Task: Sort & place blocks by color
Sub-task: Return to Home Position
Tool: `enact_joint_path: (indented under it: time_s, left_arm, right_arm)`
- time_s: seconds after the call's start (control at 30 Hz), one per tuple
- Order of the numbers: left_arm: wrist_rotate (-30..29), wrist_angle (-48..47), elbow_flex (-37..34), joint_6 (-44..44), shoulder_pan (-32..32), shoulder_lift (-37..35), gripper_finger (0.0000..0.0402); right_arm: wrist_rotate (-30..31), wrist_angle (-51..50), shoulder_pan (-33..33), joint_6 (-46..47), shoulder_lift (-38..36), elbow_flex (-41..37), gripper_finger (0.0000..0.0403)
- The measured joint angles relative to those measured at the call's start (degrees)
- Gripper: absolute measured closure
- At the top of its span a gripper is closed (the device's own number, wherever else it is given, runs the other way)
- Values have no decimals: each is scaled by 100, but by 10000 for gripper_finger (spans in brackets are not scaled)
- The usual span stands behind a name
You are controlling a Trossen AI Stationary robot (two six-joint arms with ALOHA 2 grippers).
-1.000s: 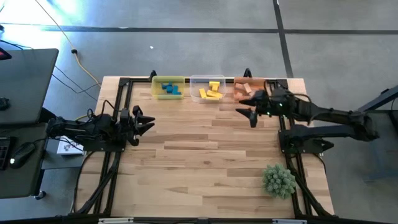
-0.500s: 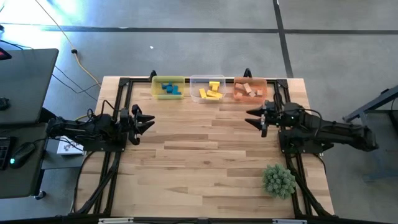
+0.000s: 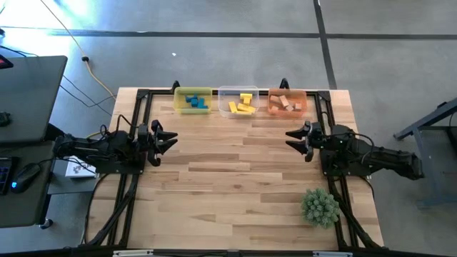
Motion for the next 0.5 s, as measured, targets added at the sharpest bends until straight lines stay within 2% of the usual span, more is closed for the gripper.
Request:
enact_joint_path:
  time_s: [0.1, 0.5]
  left_arm:
    - [0, 0, 0, 0, 0, 0, 280]
    - [0, 2, 0, -2, 0, 0, 279]
  right_arm:
    - [-197, -16, 1, -42, -157, -92, 187]
    - [-102, -47, 1, -227, -238, -287, 187]
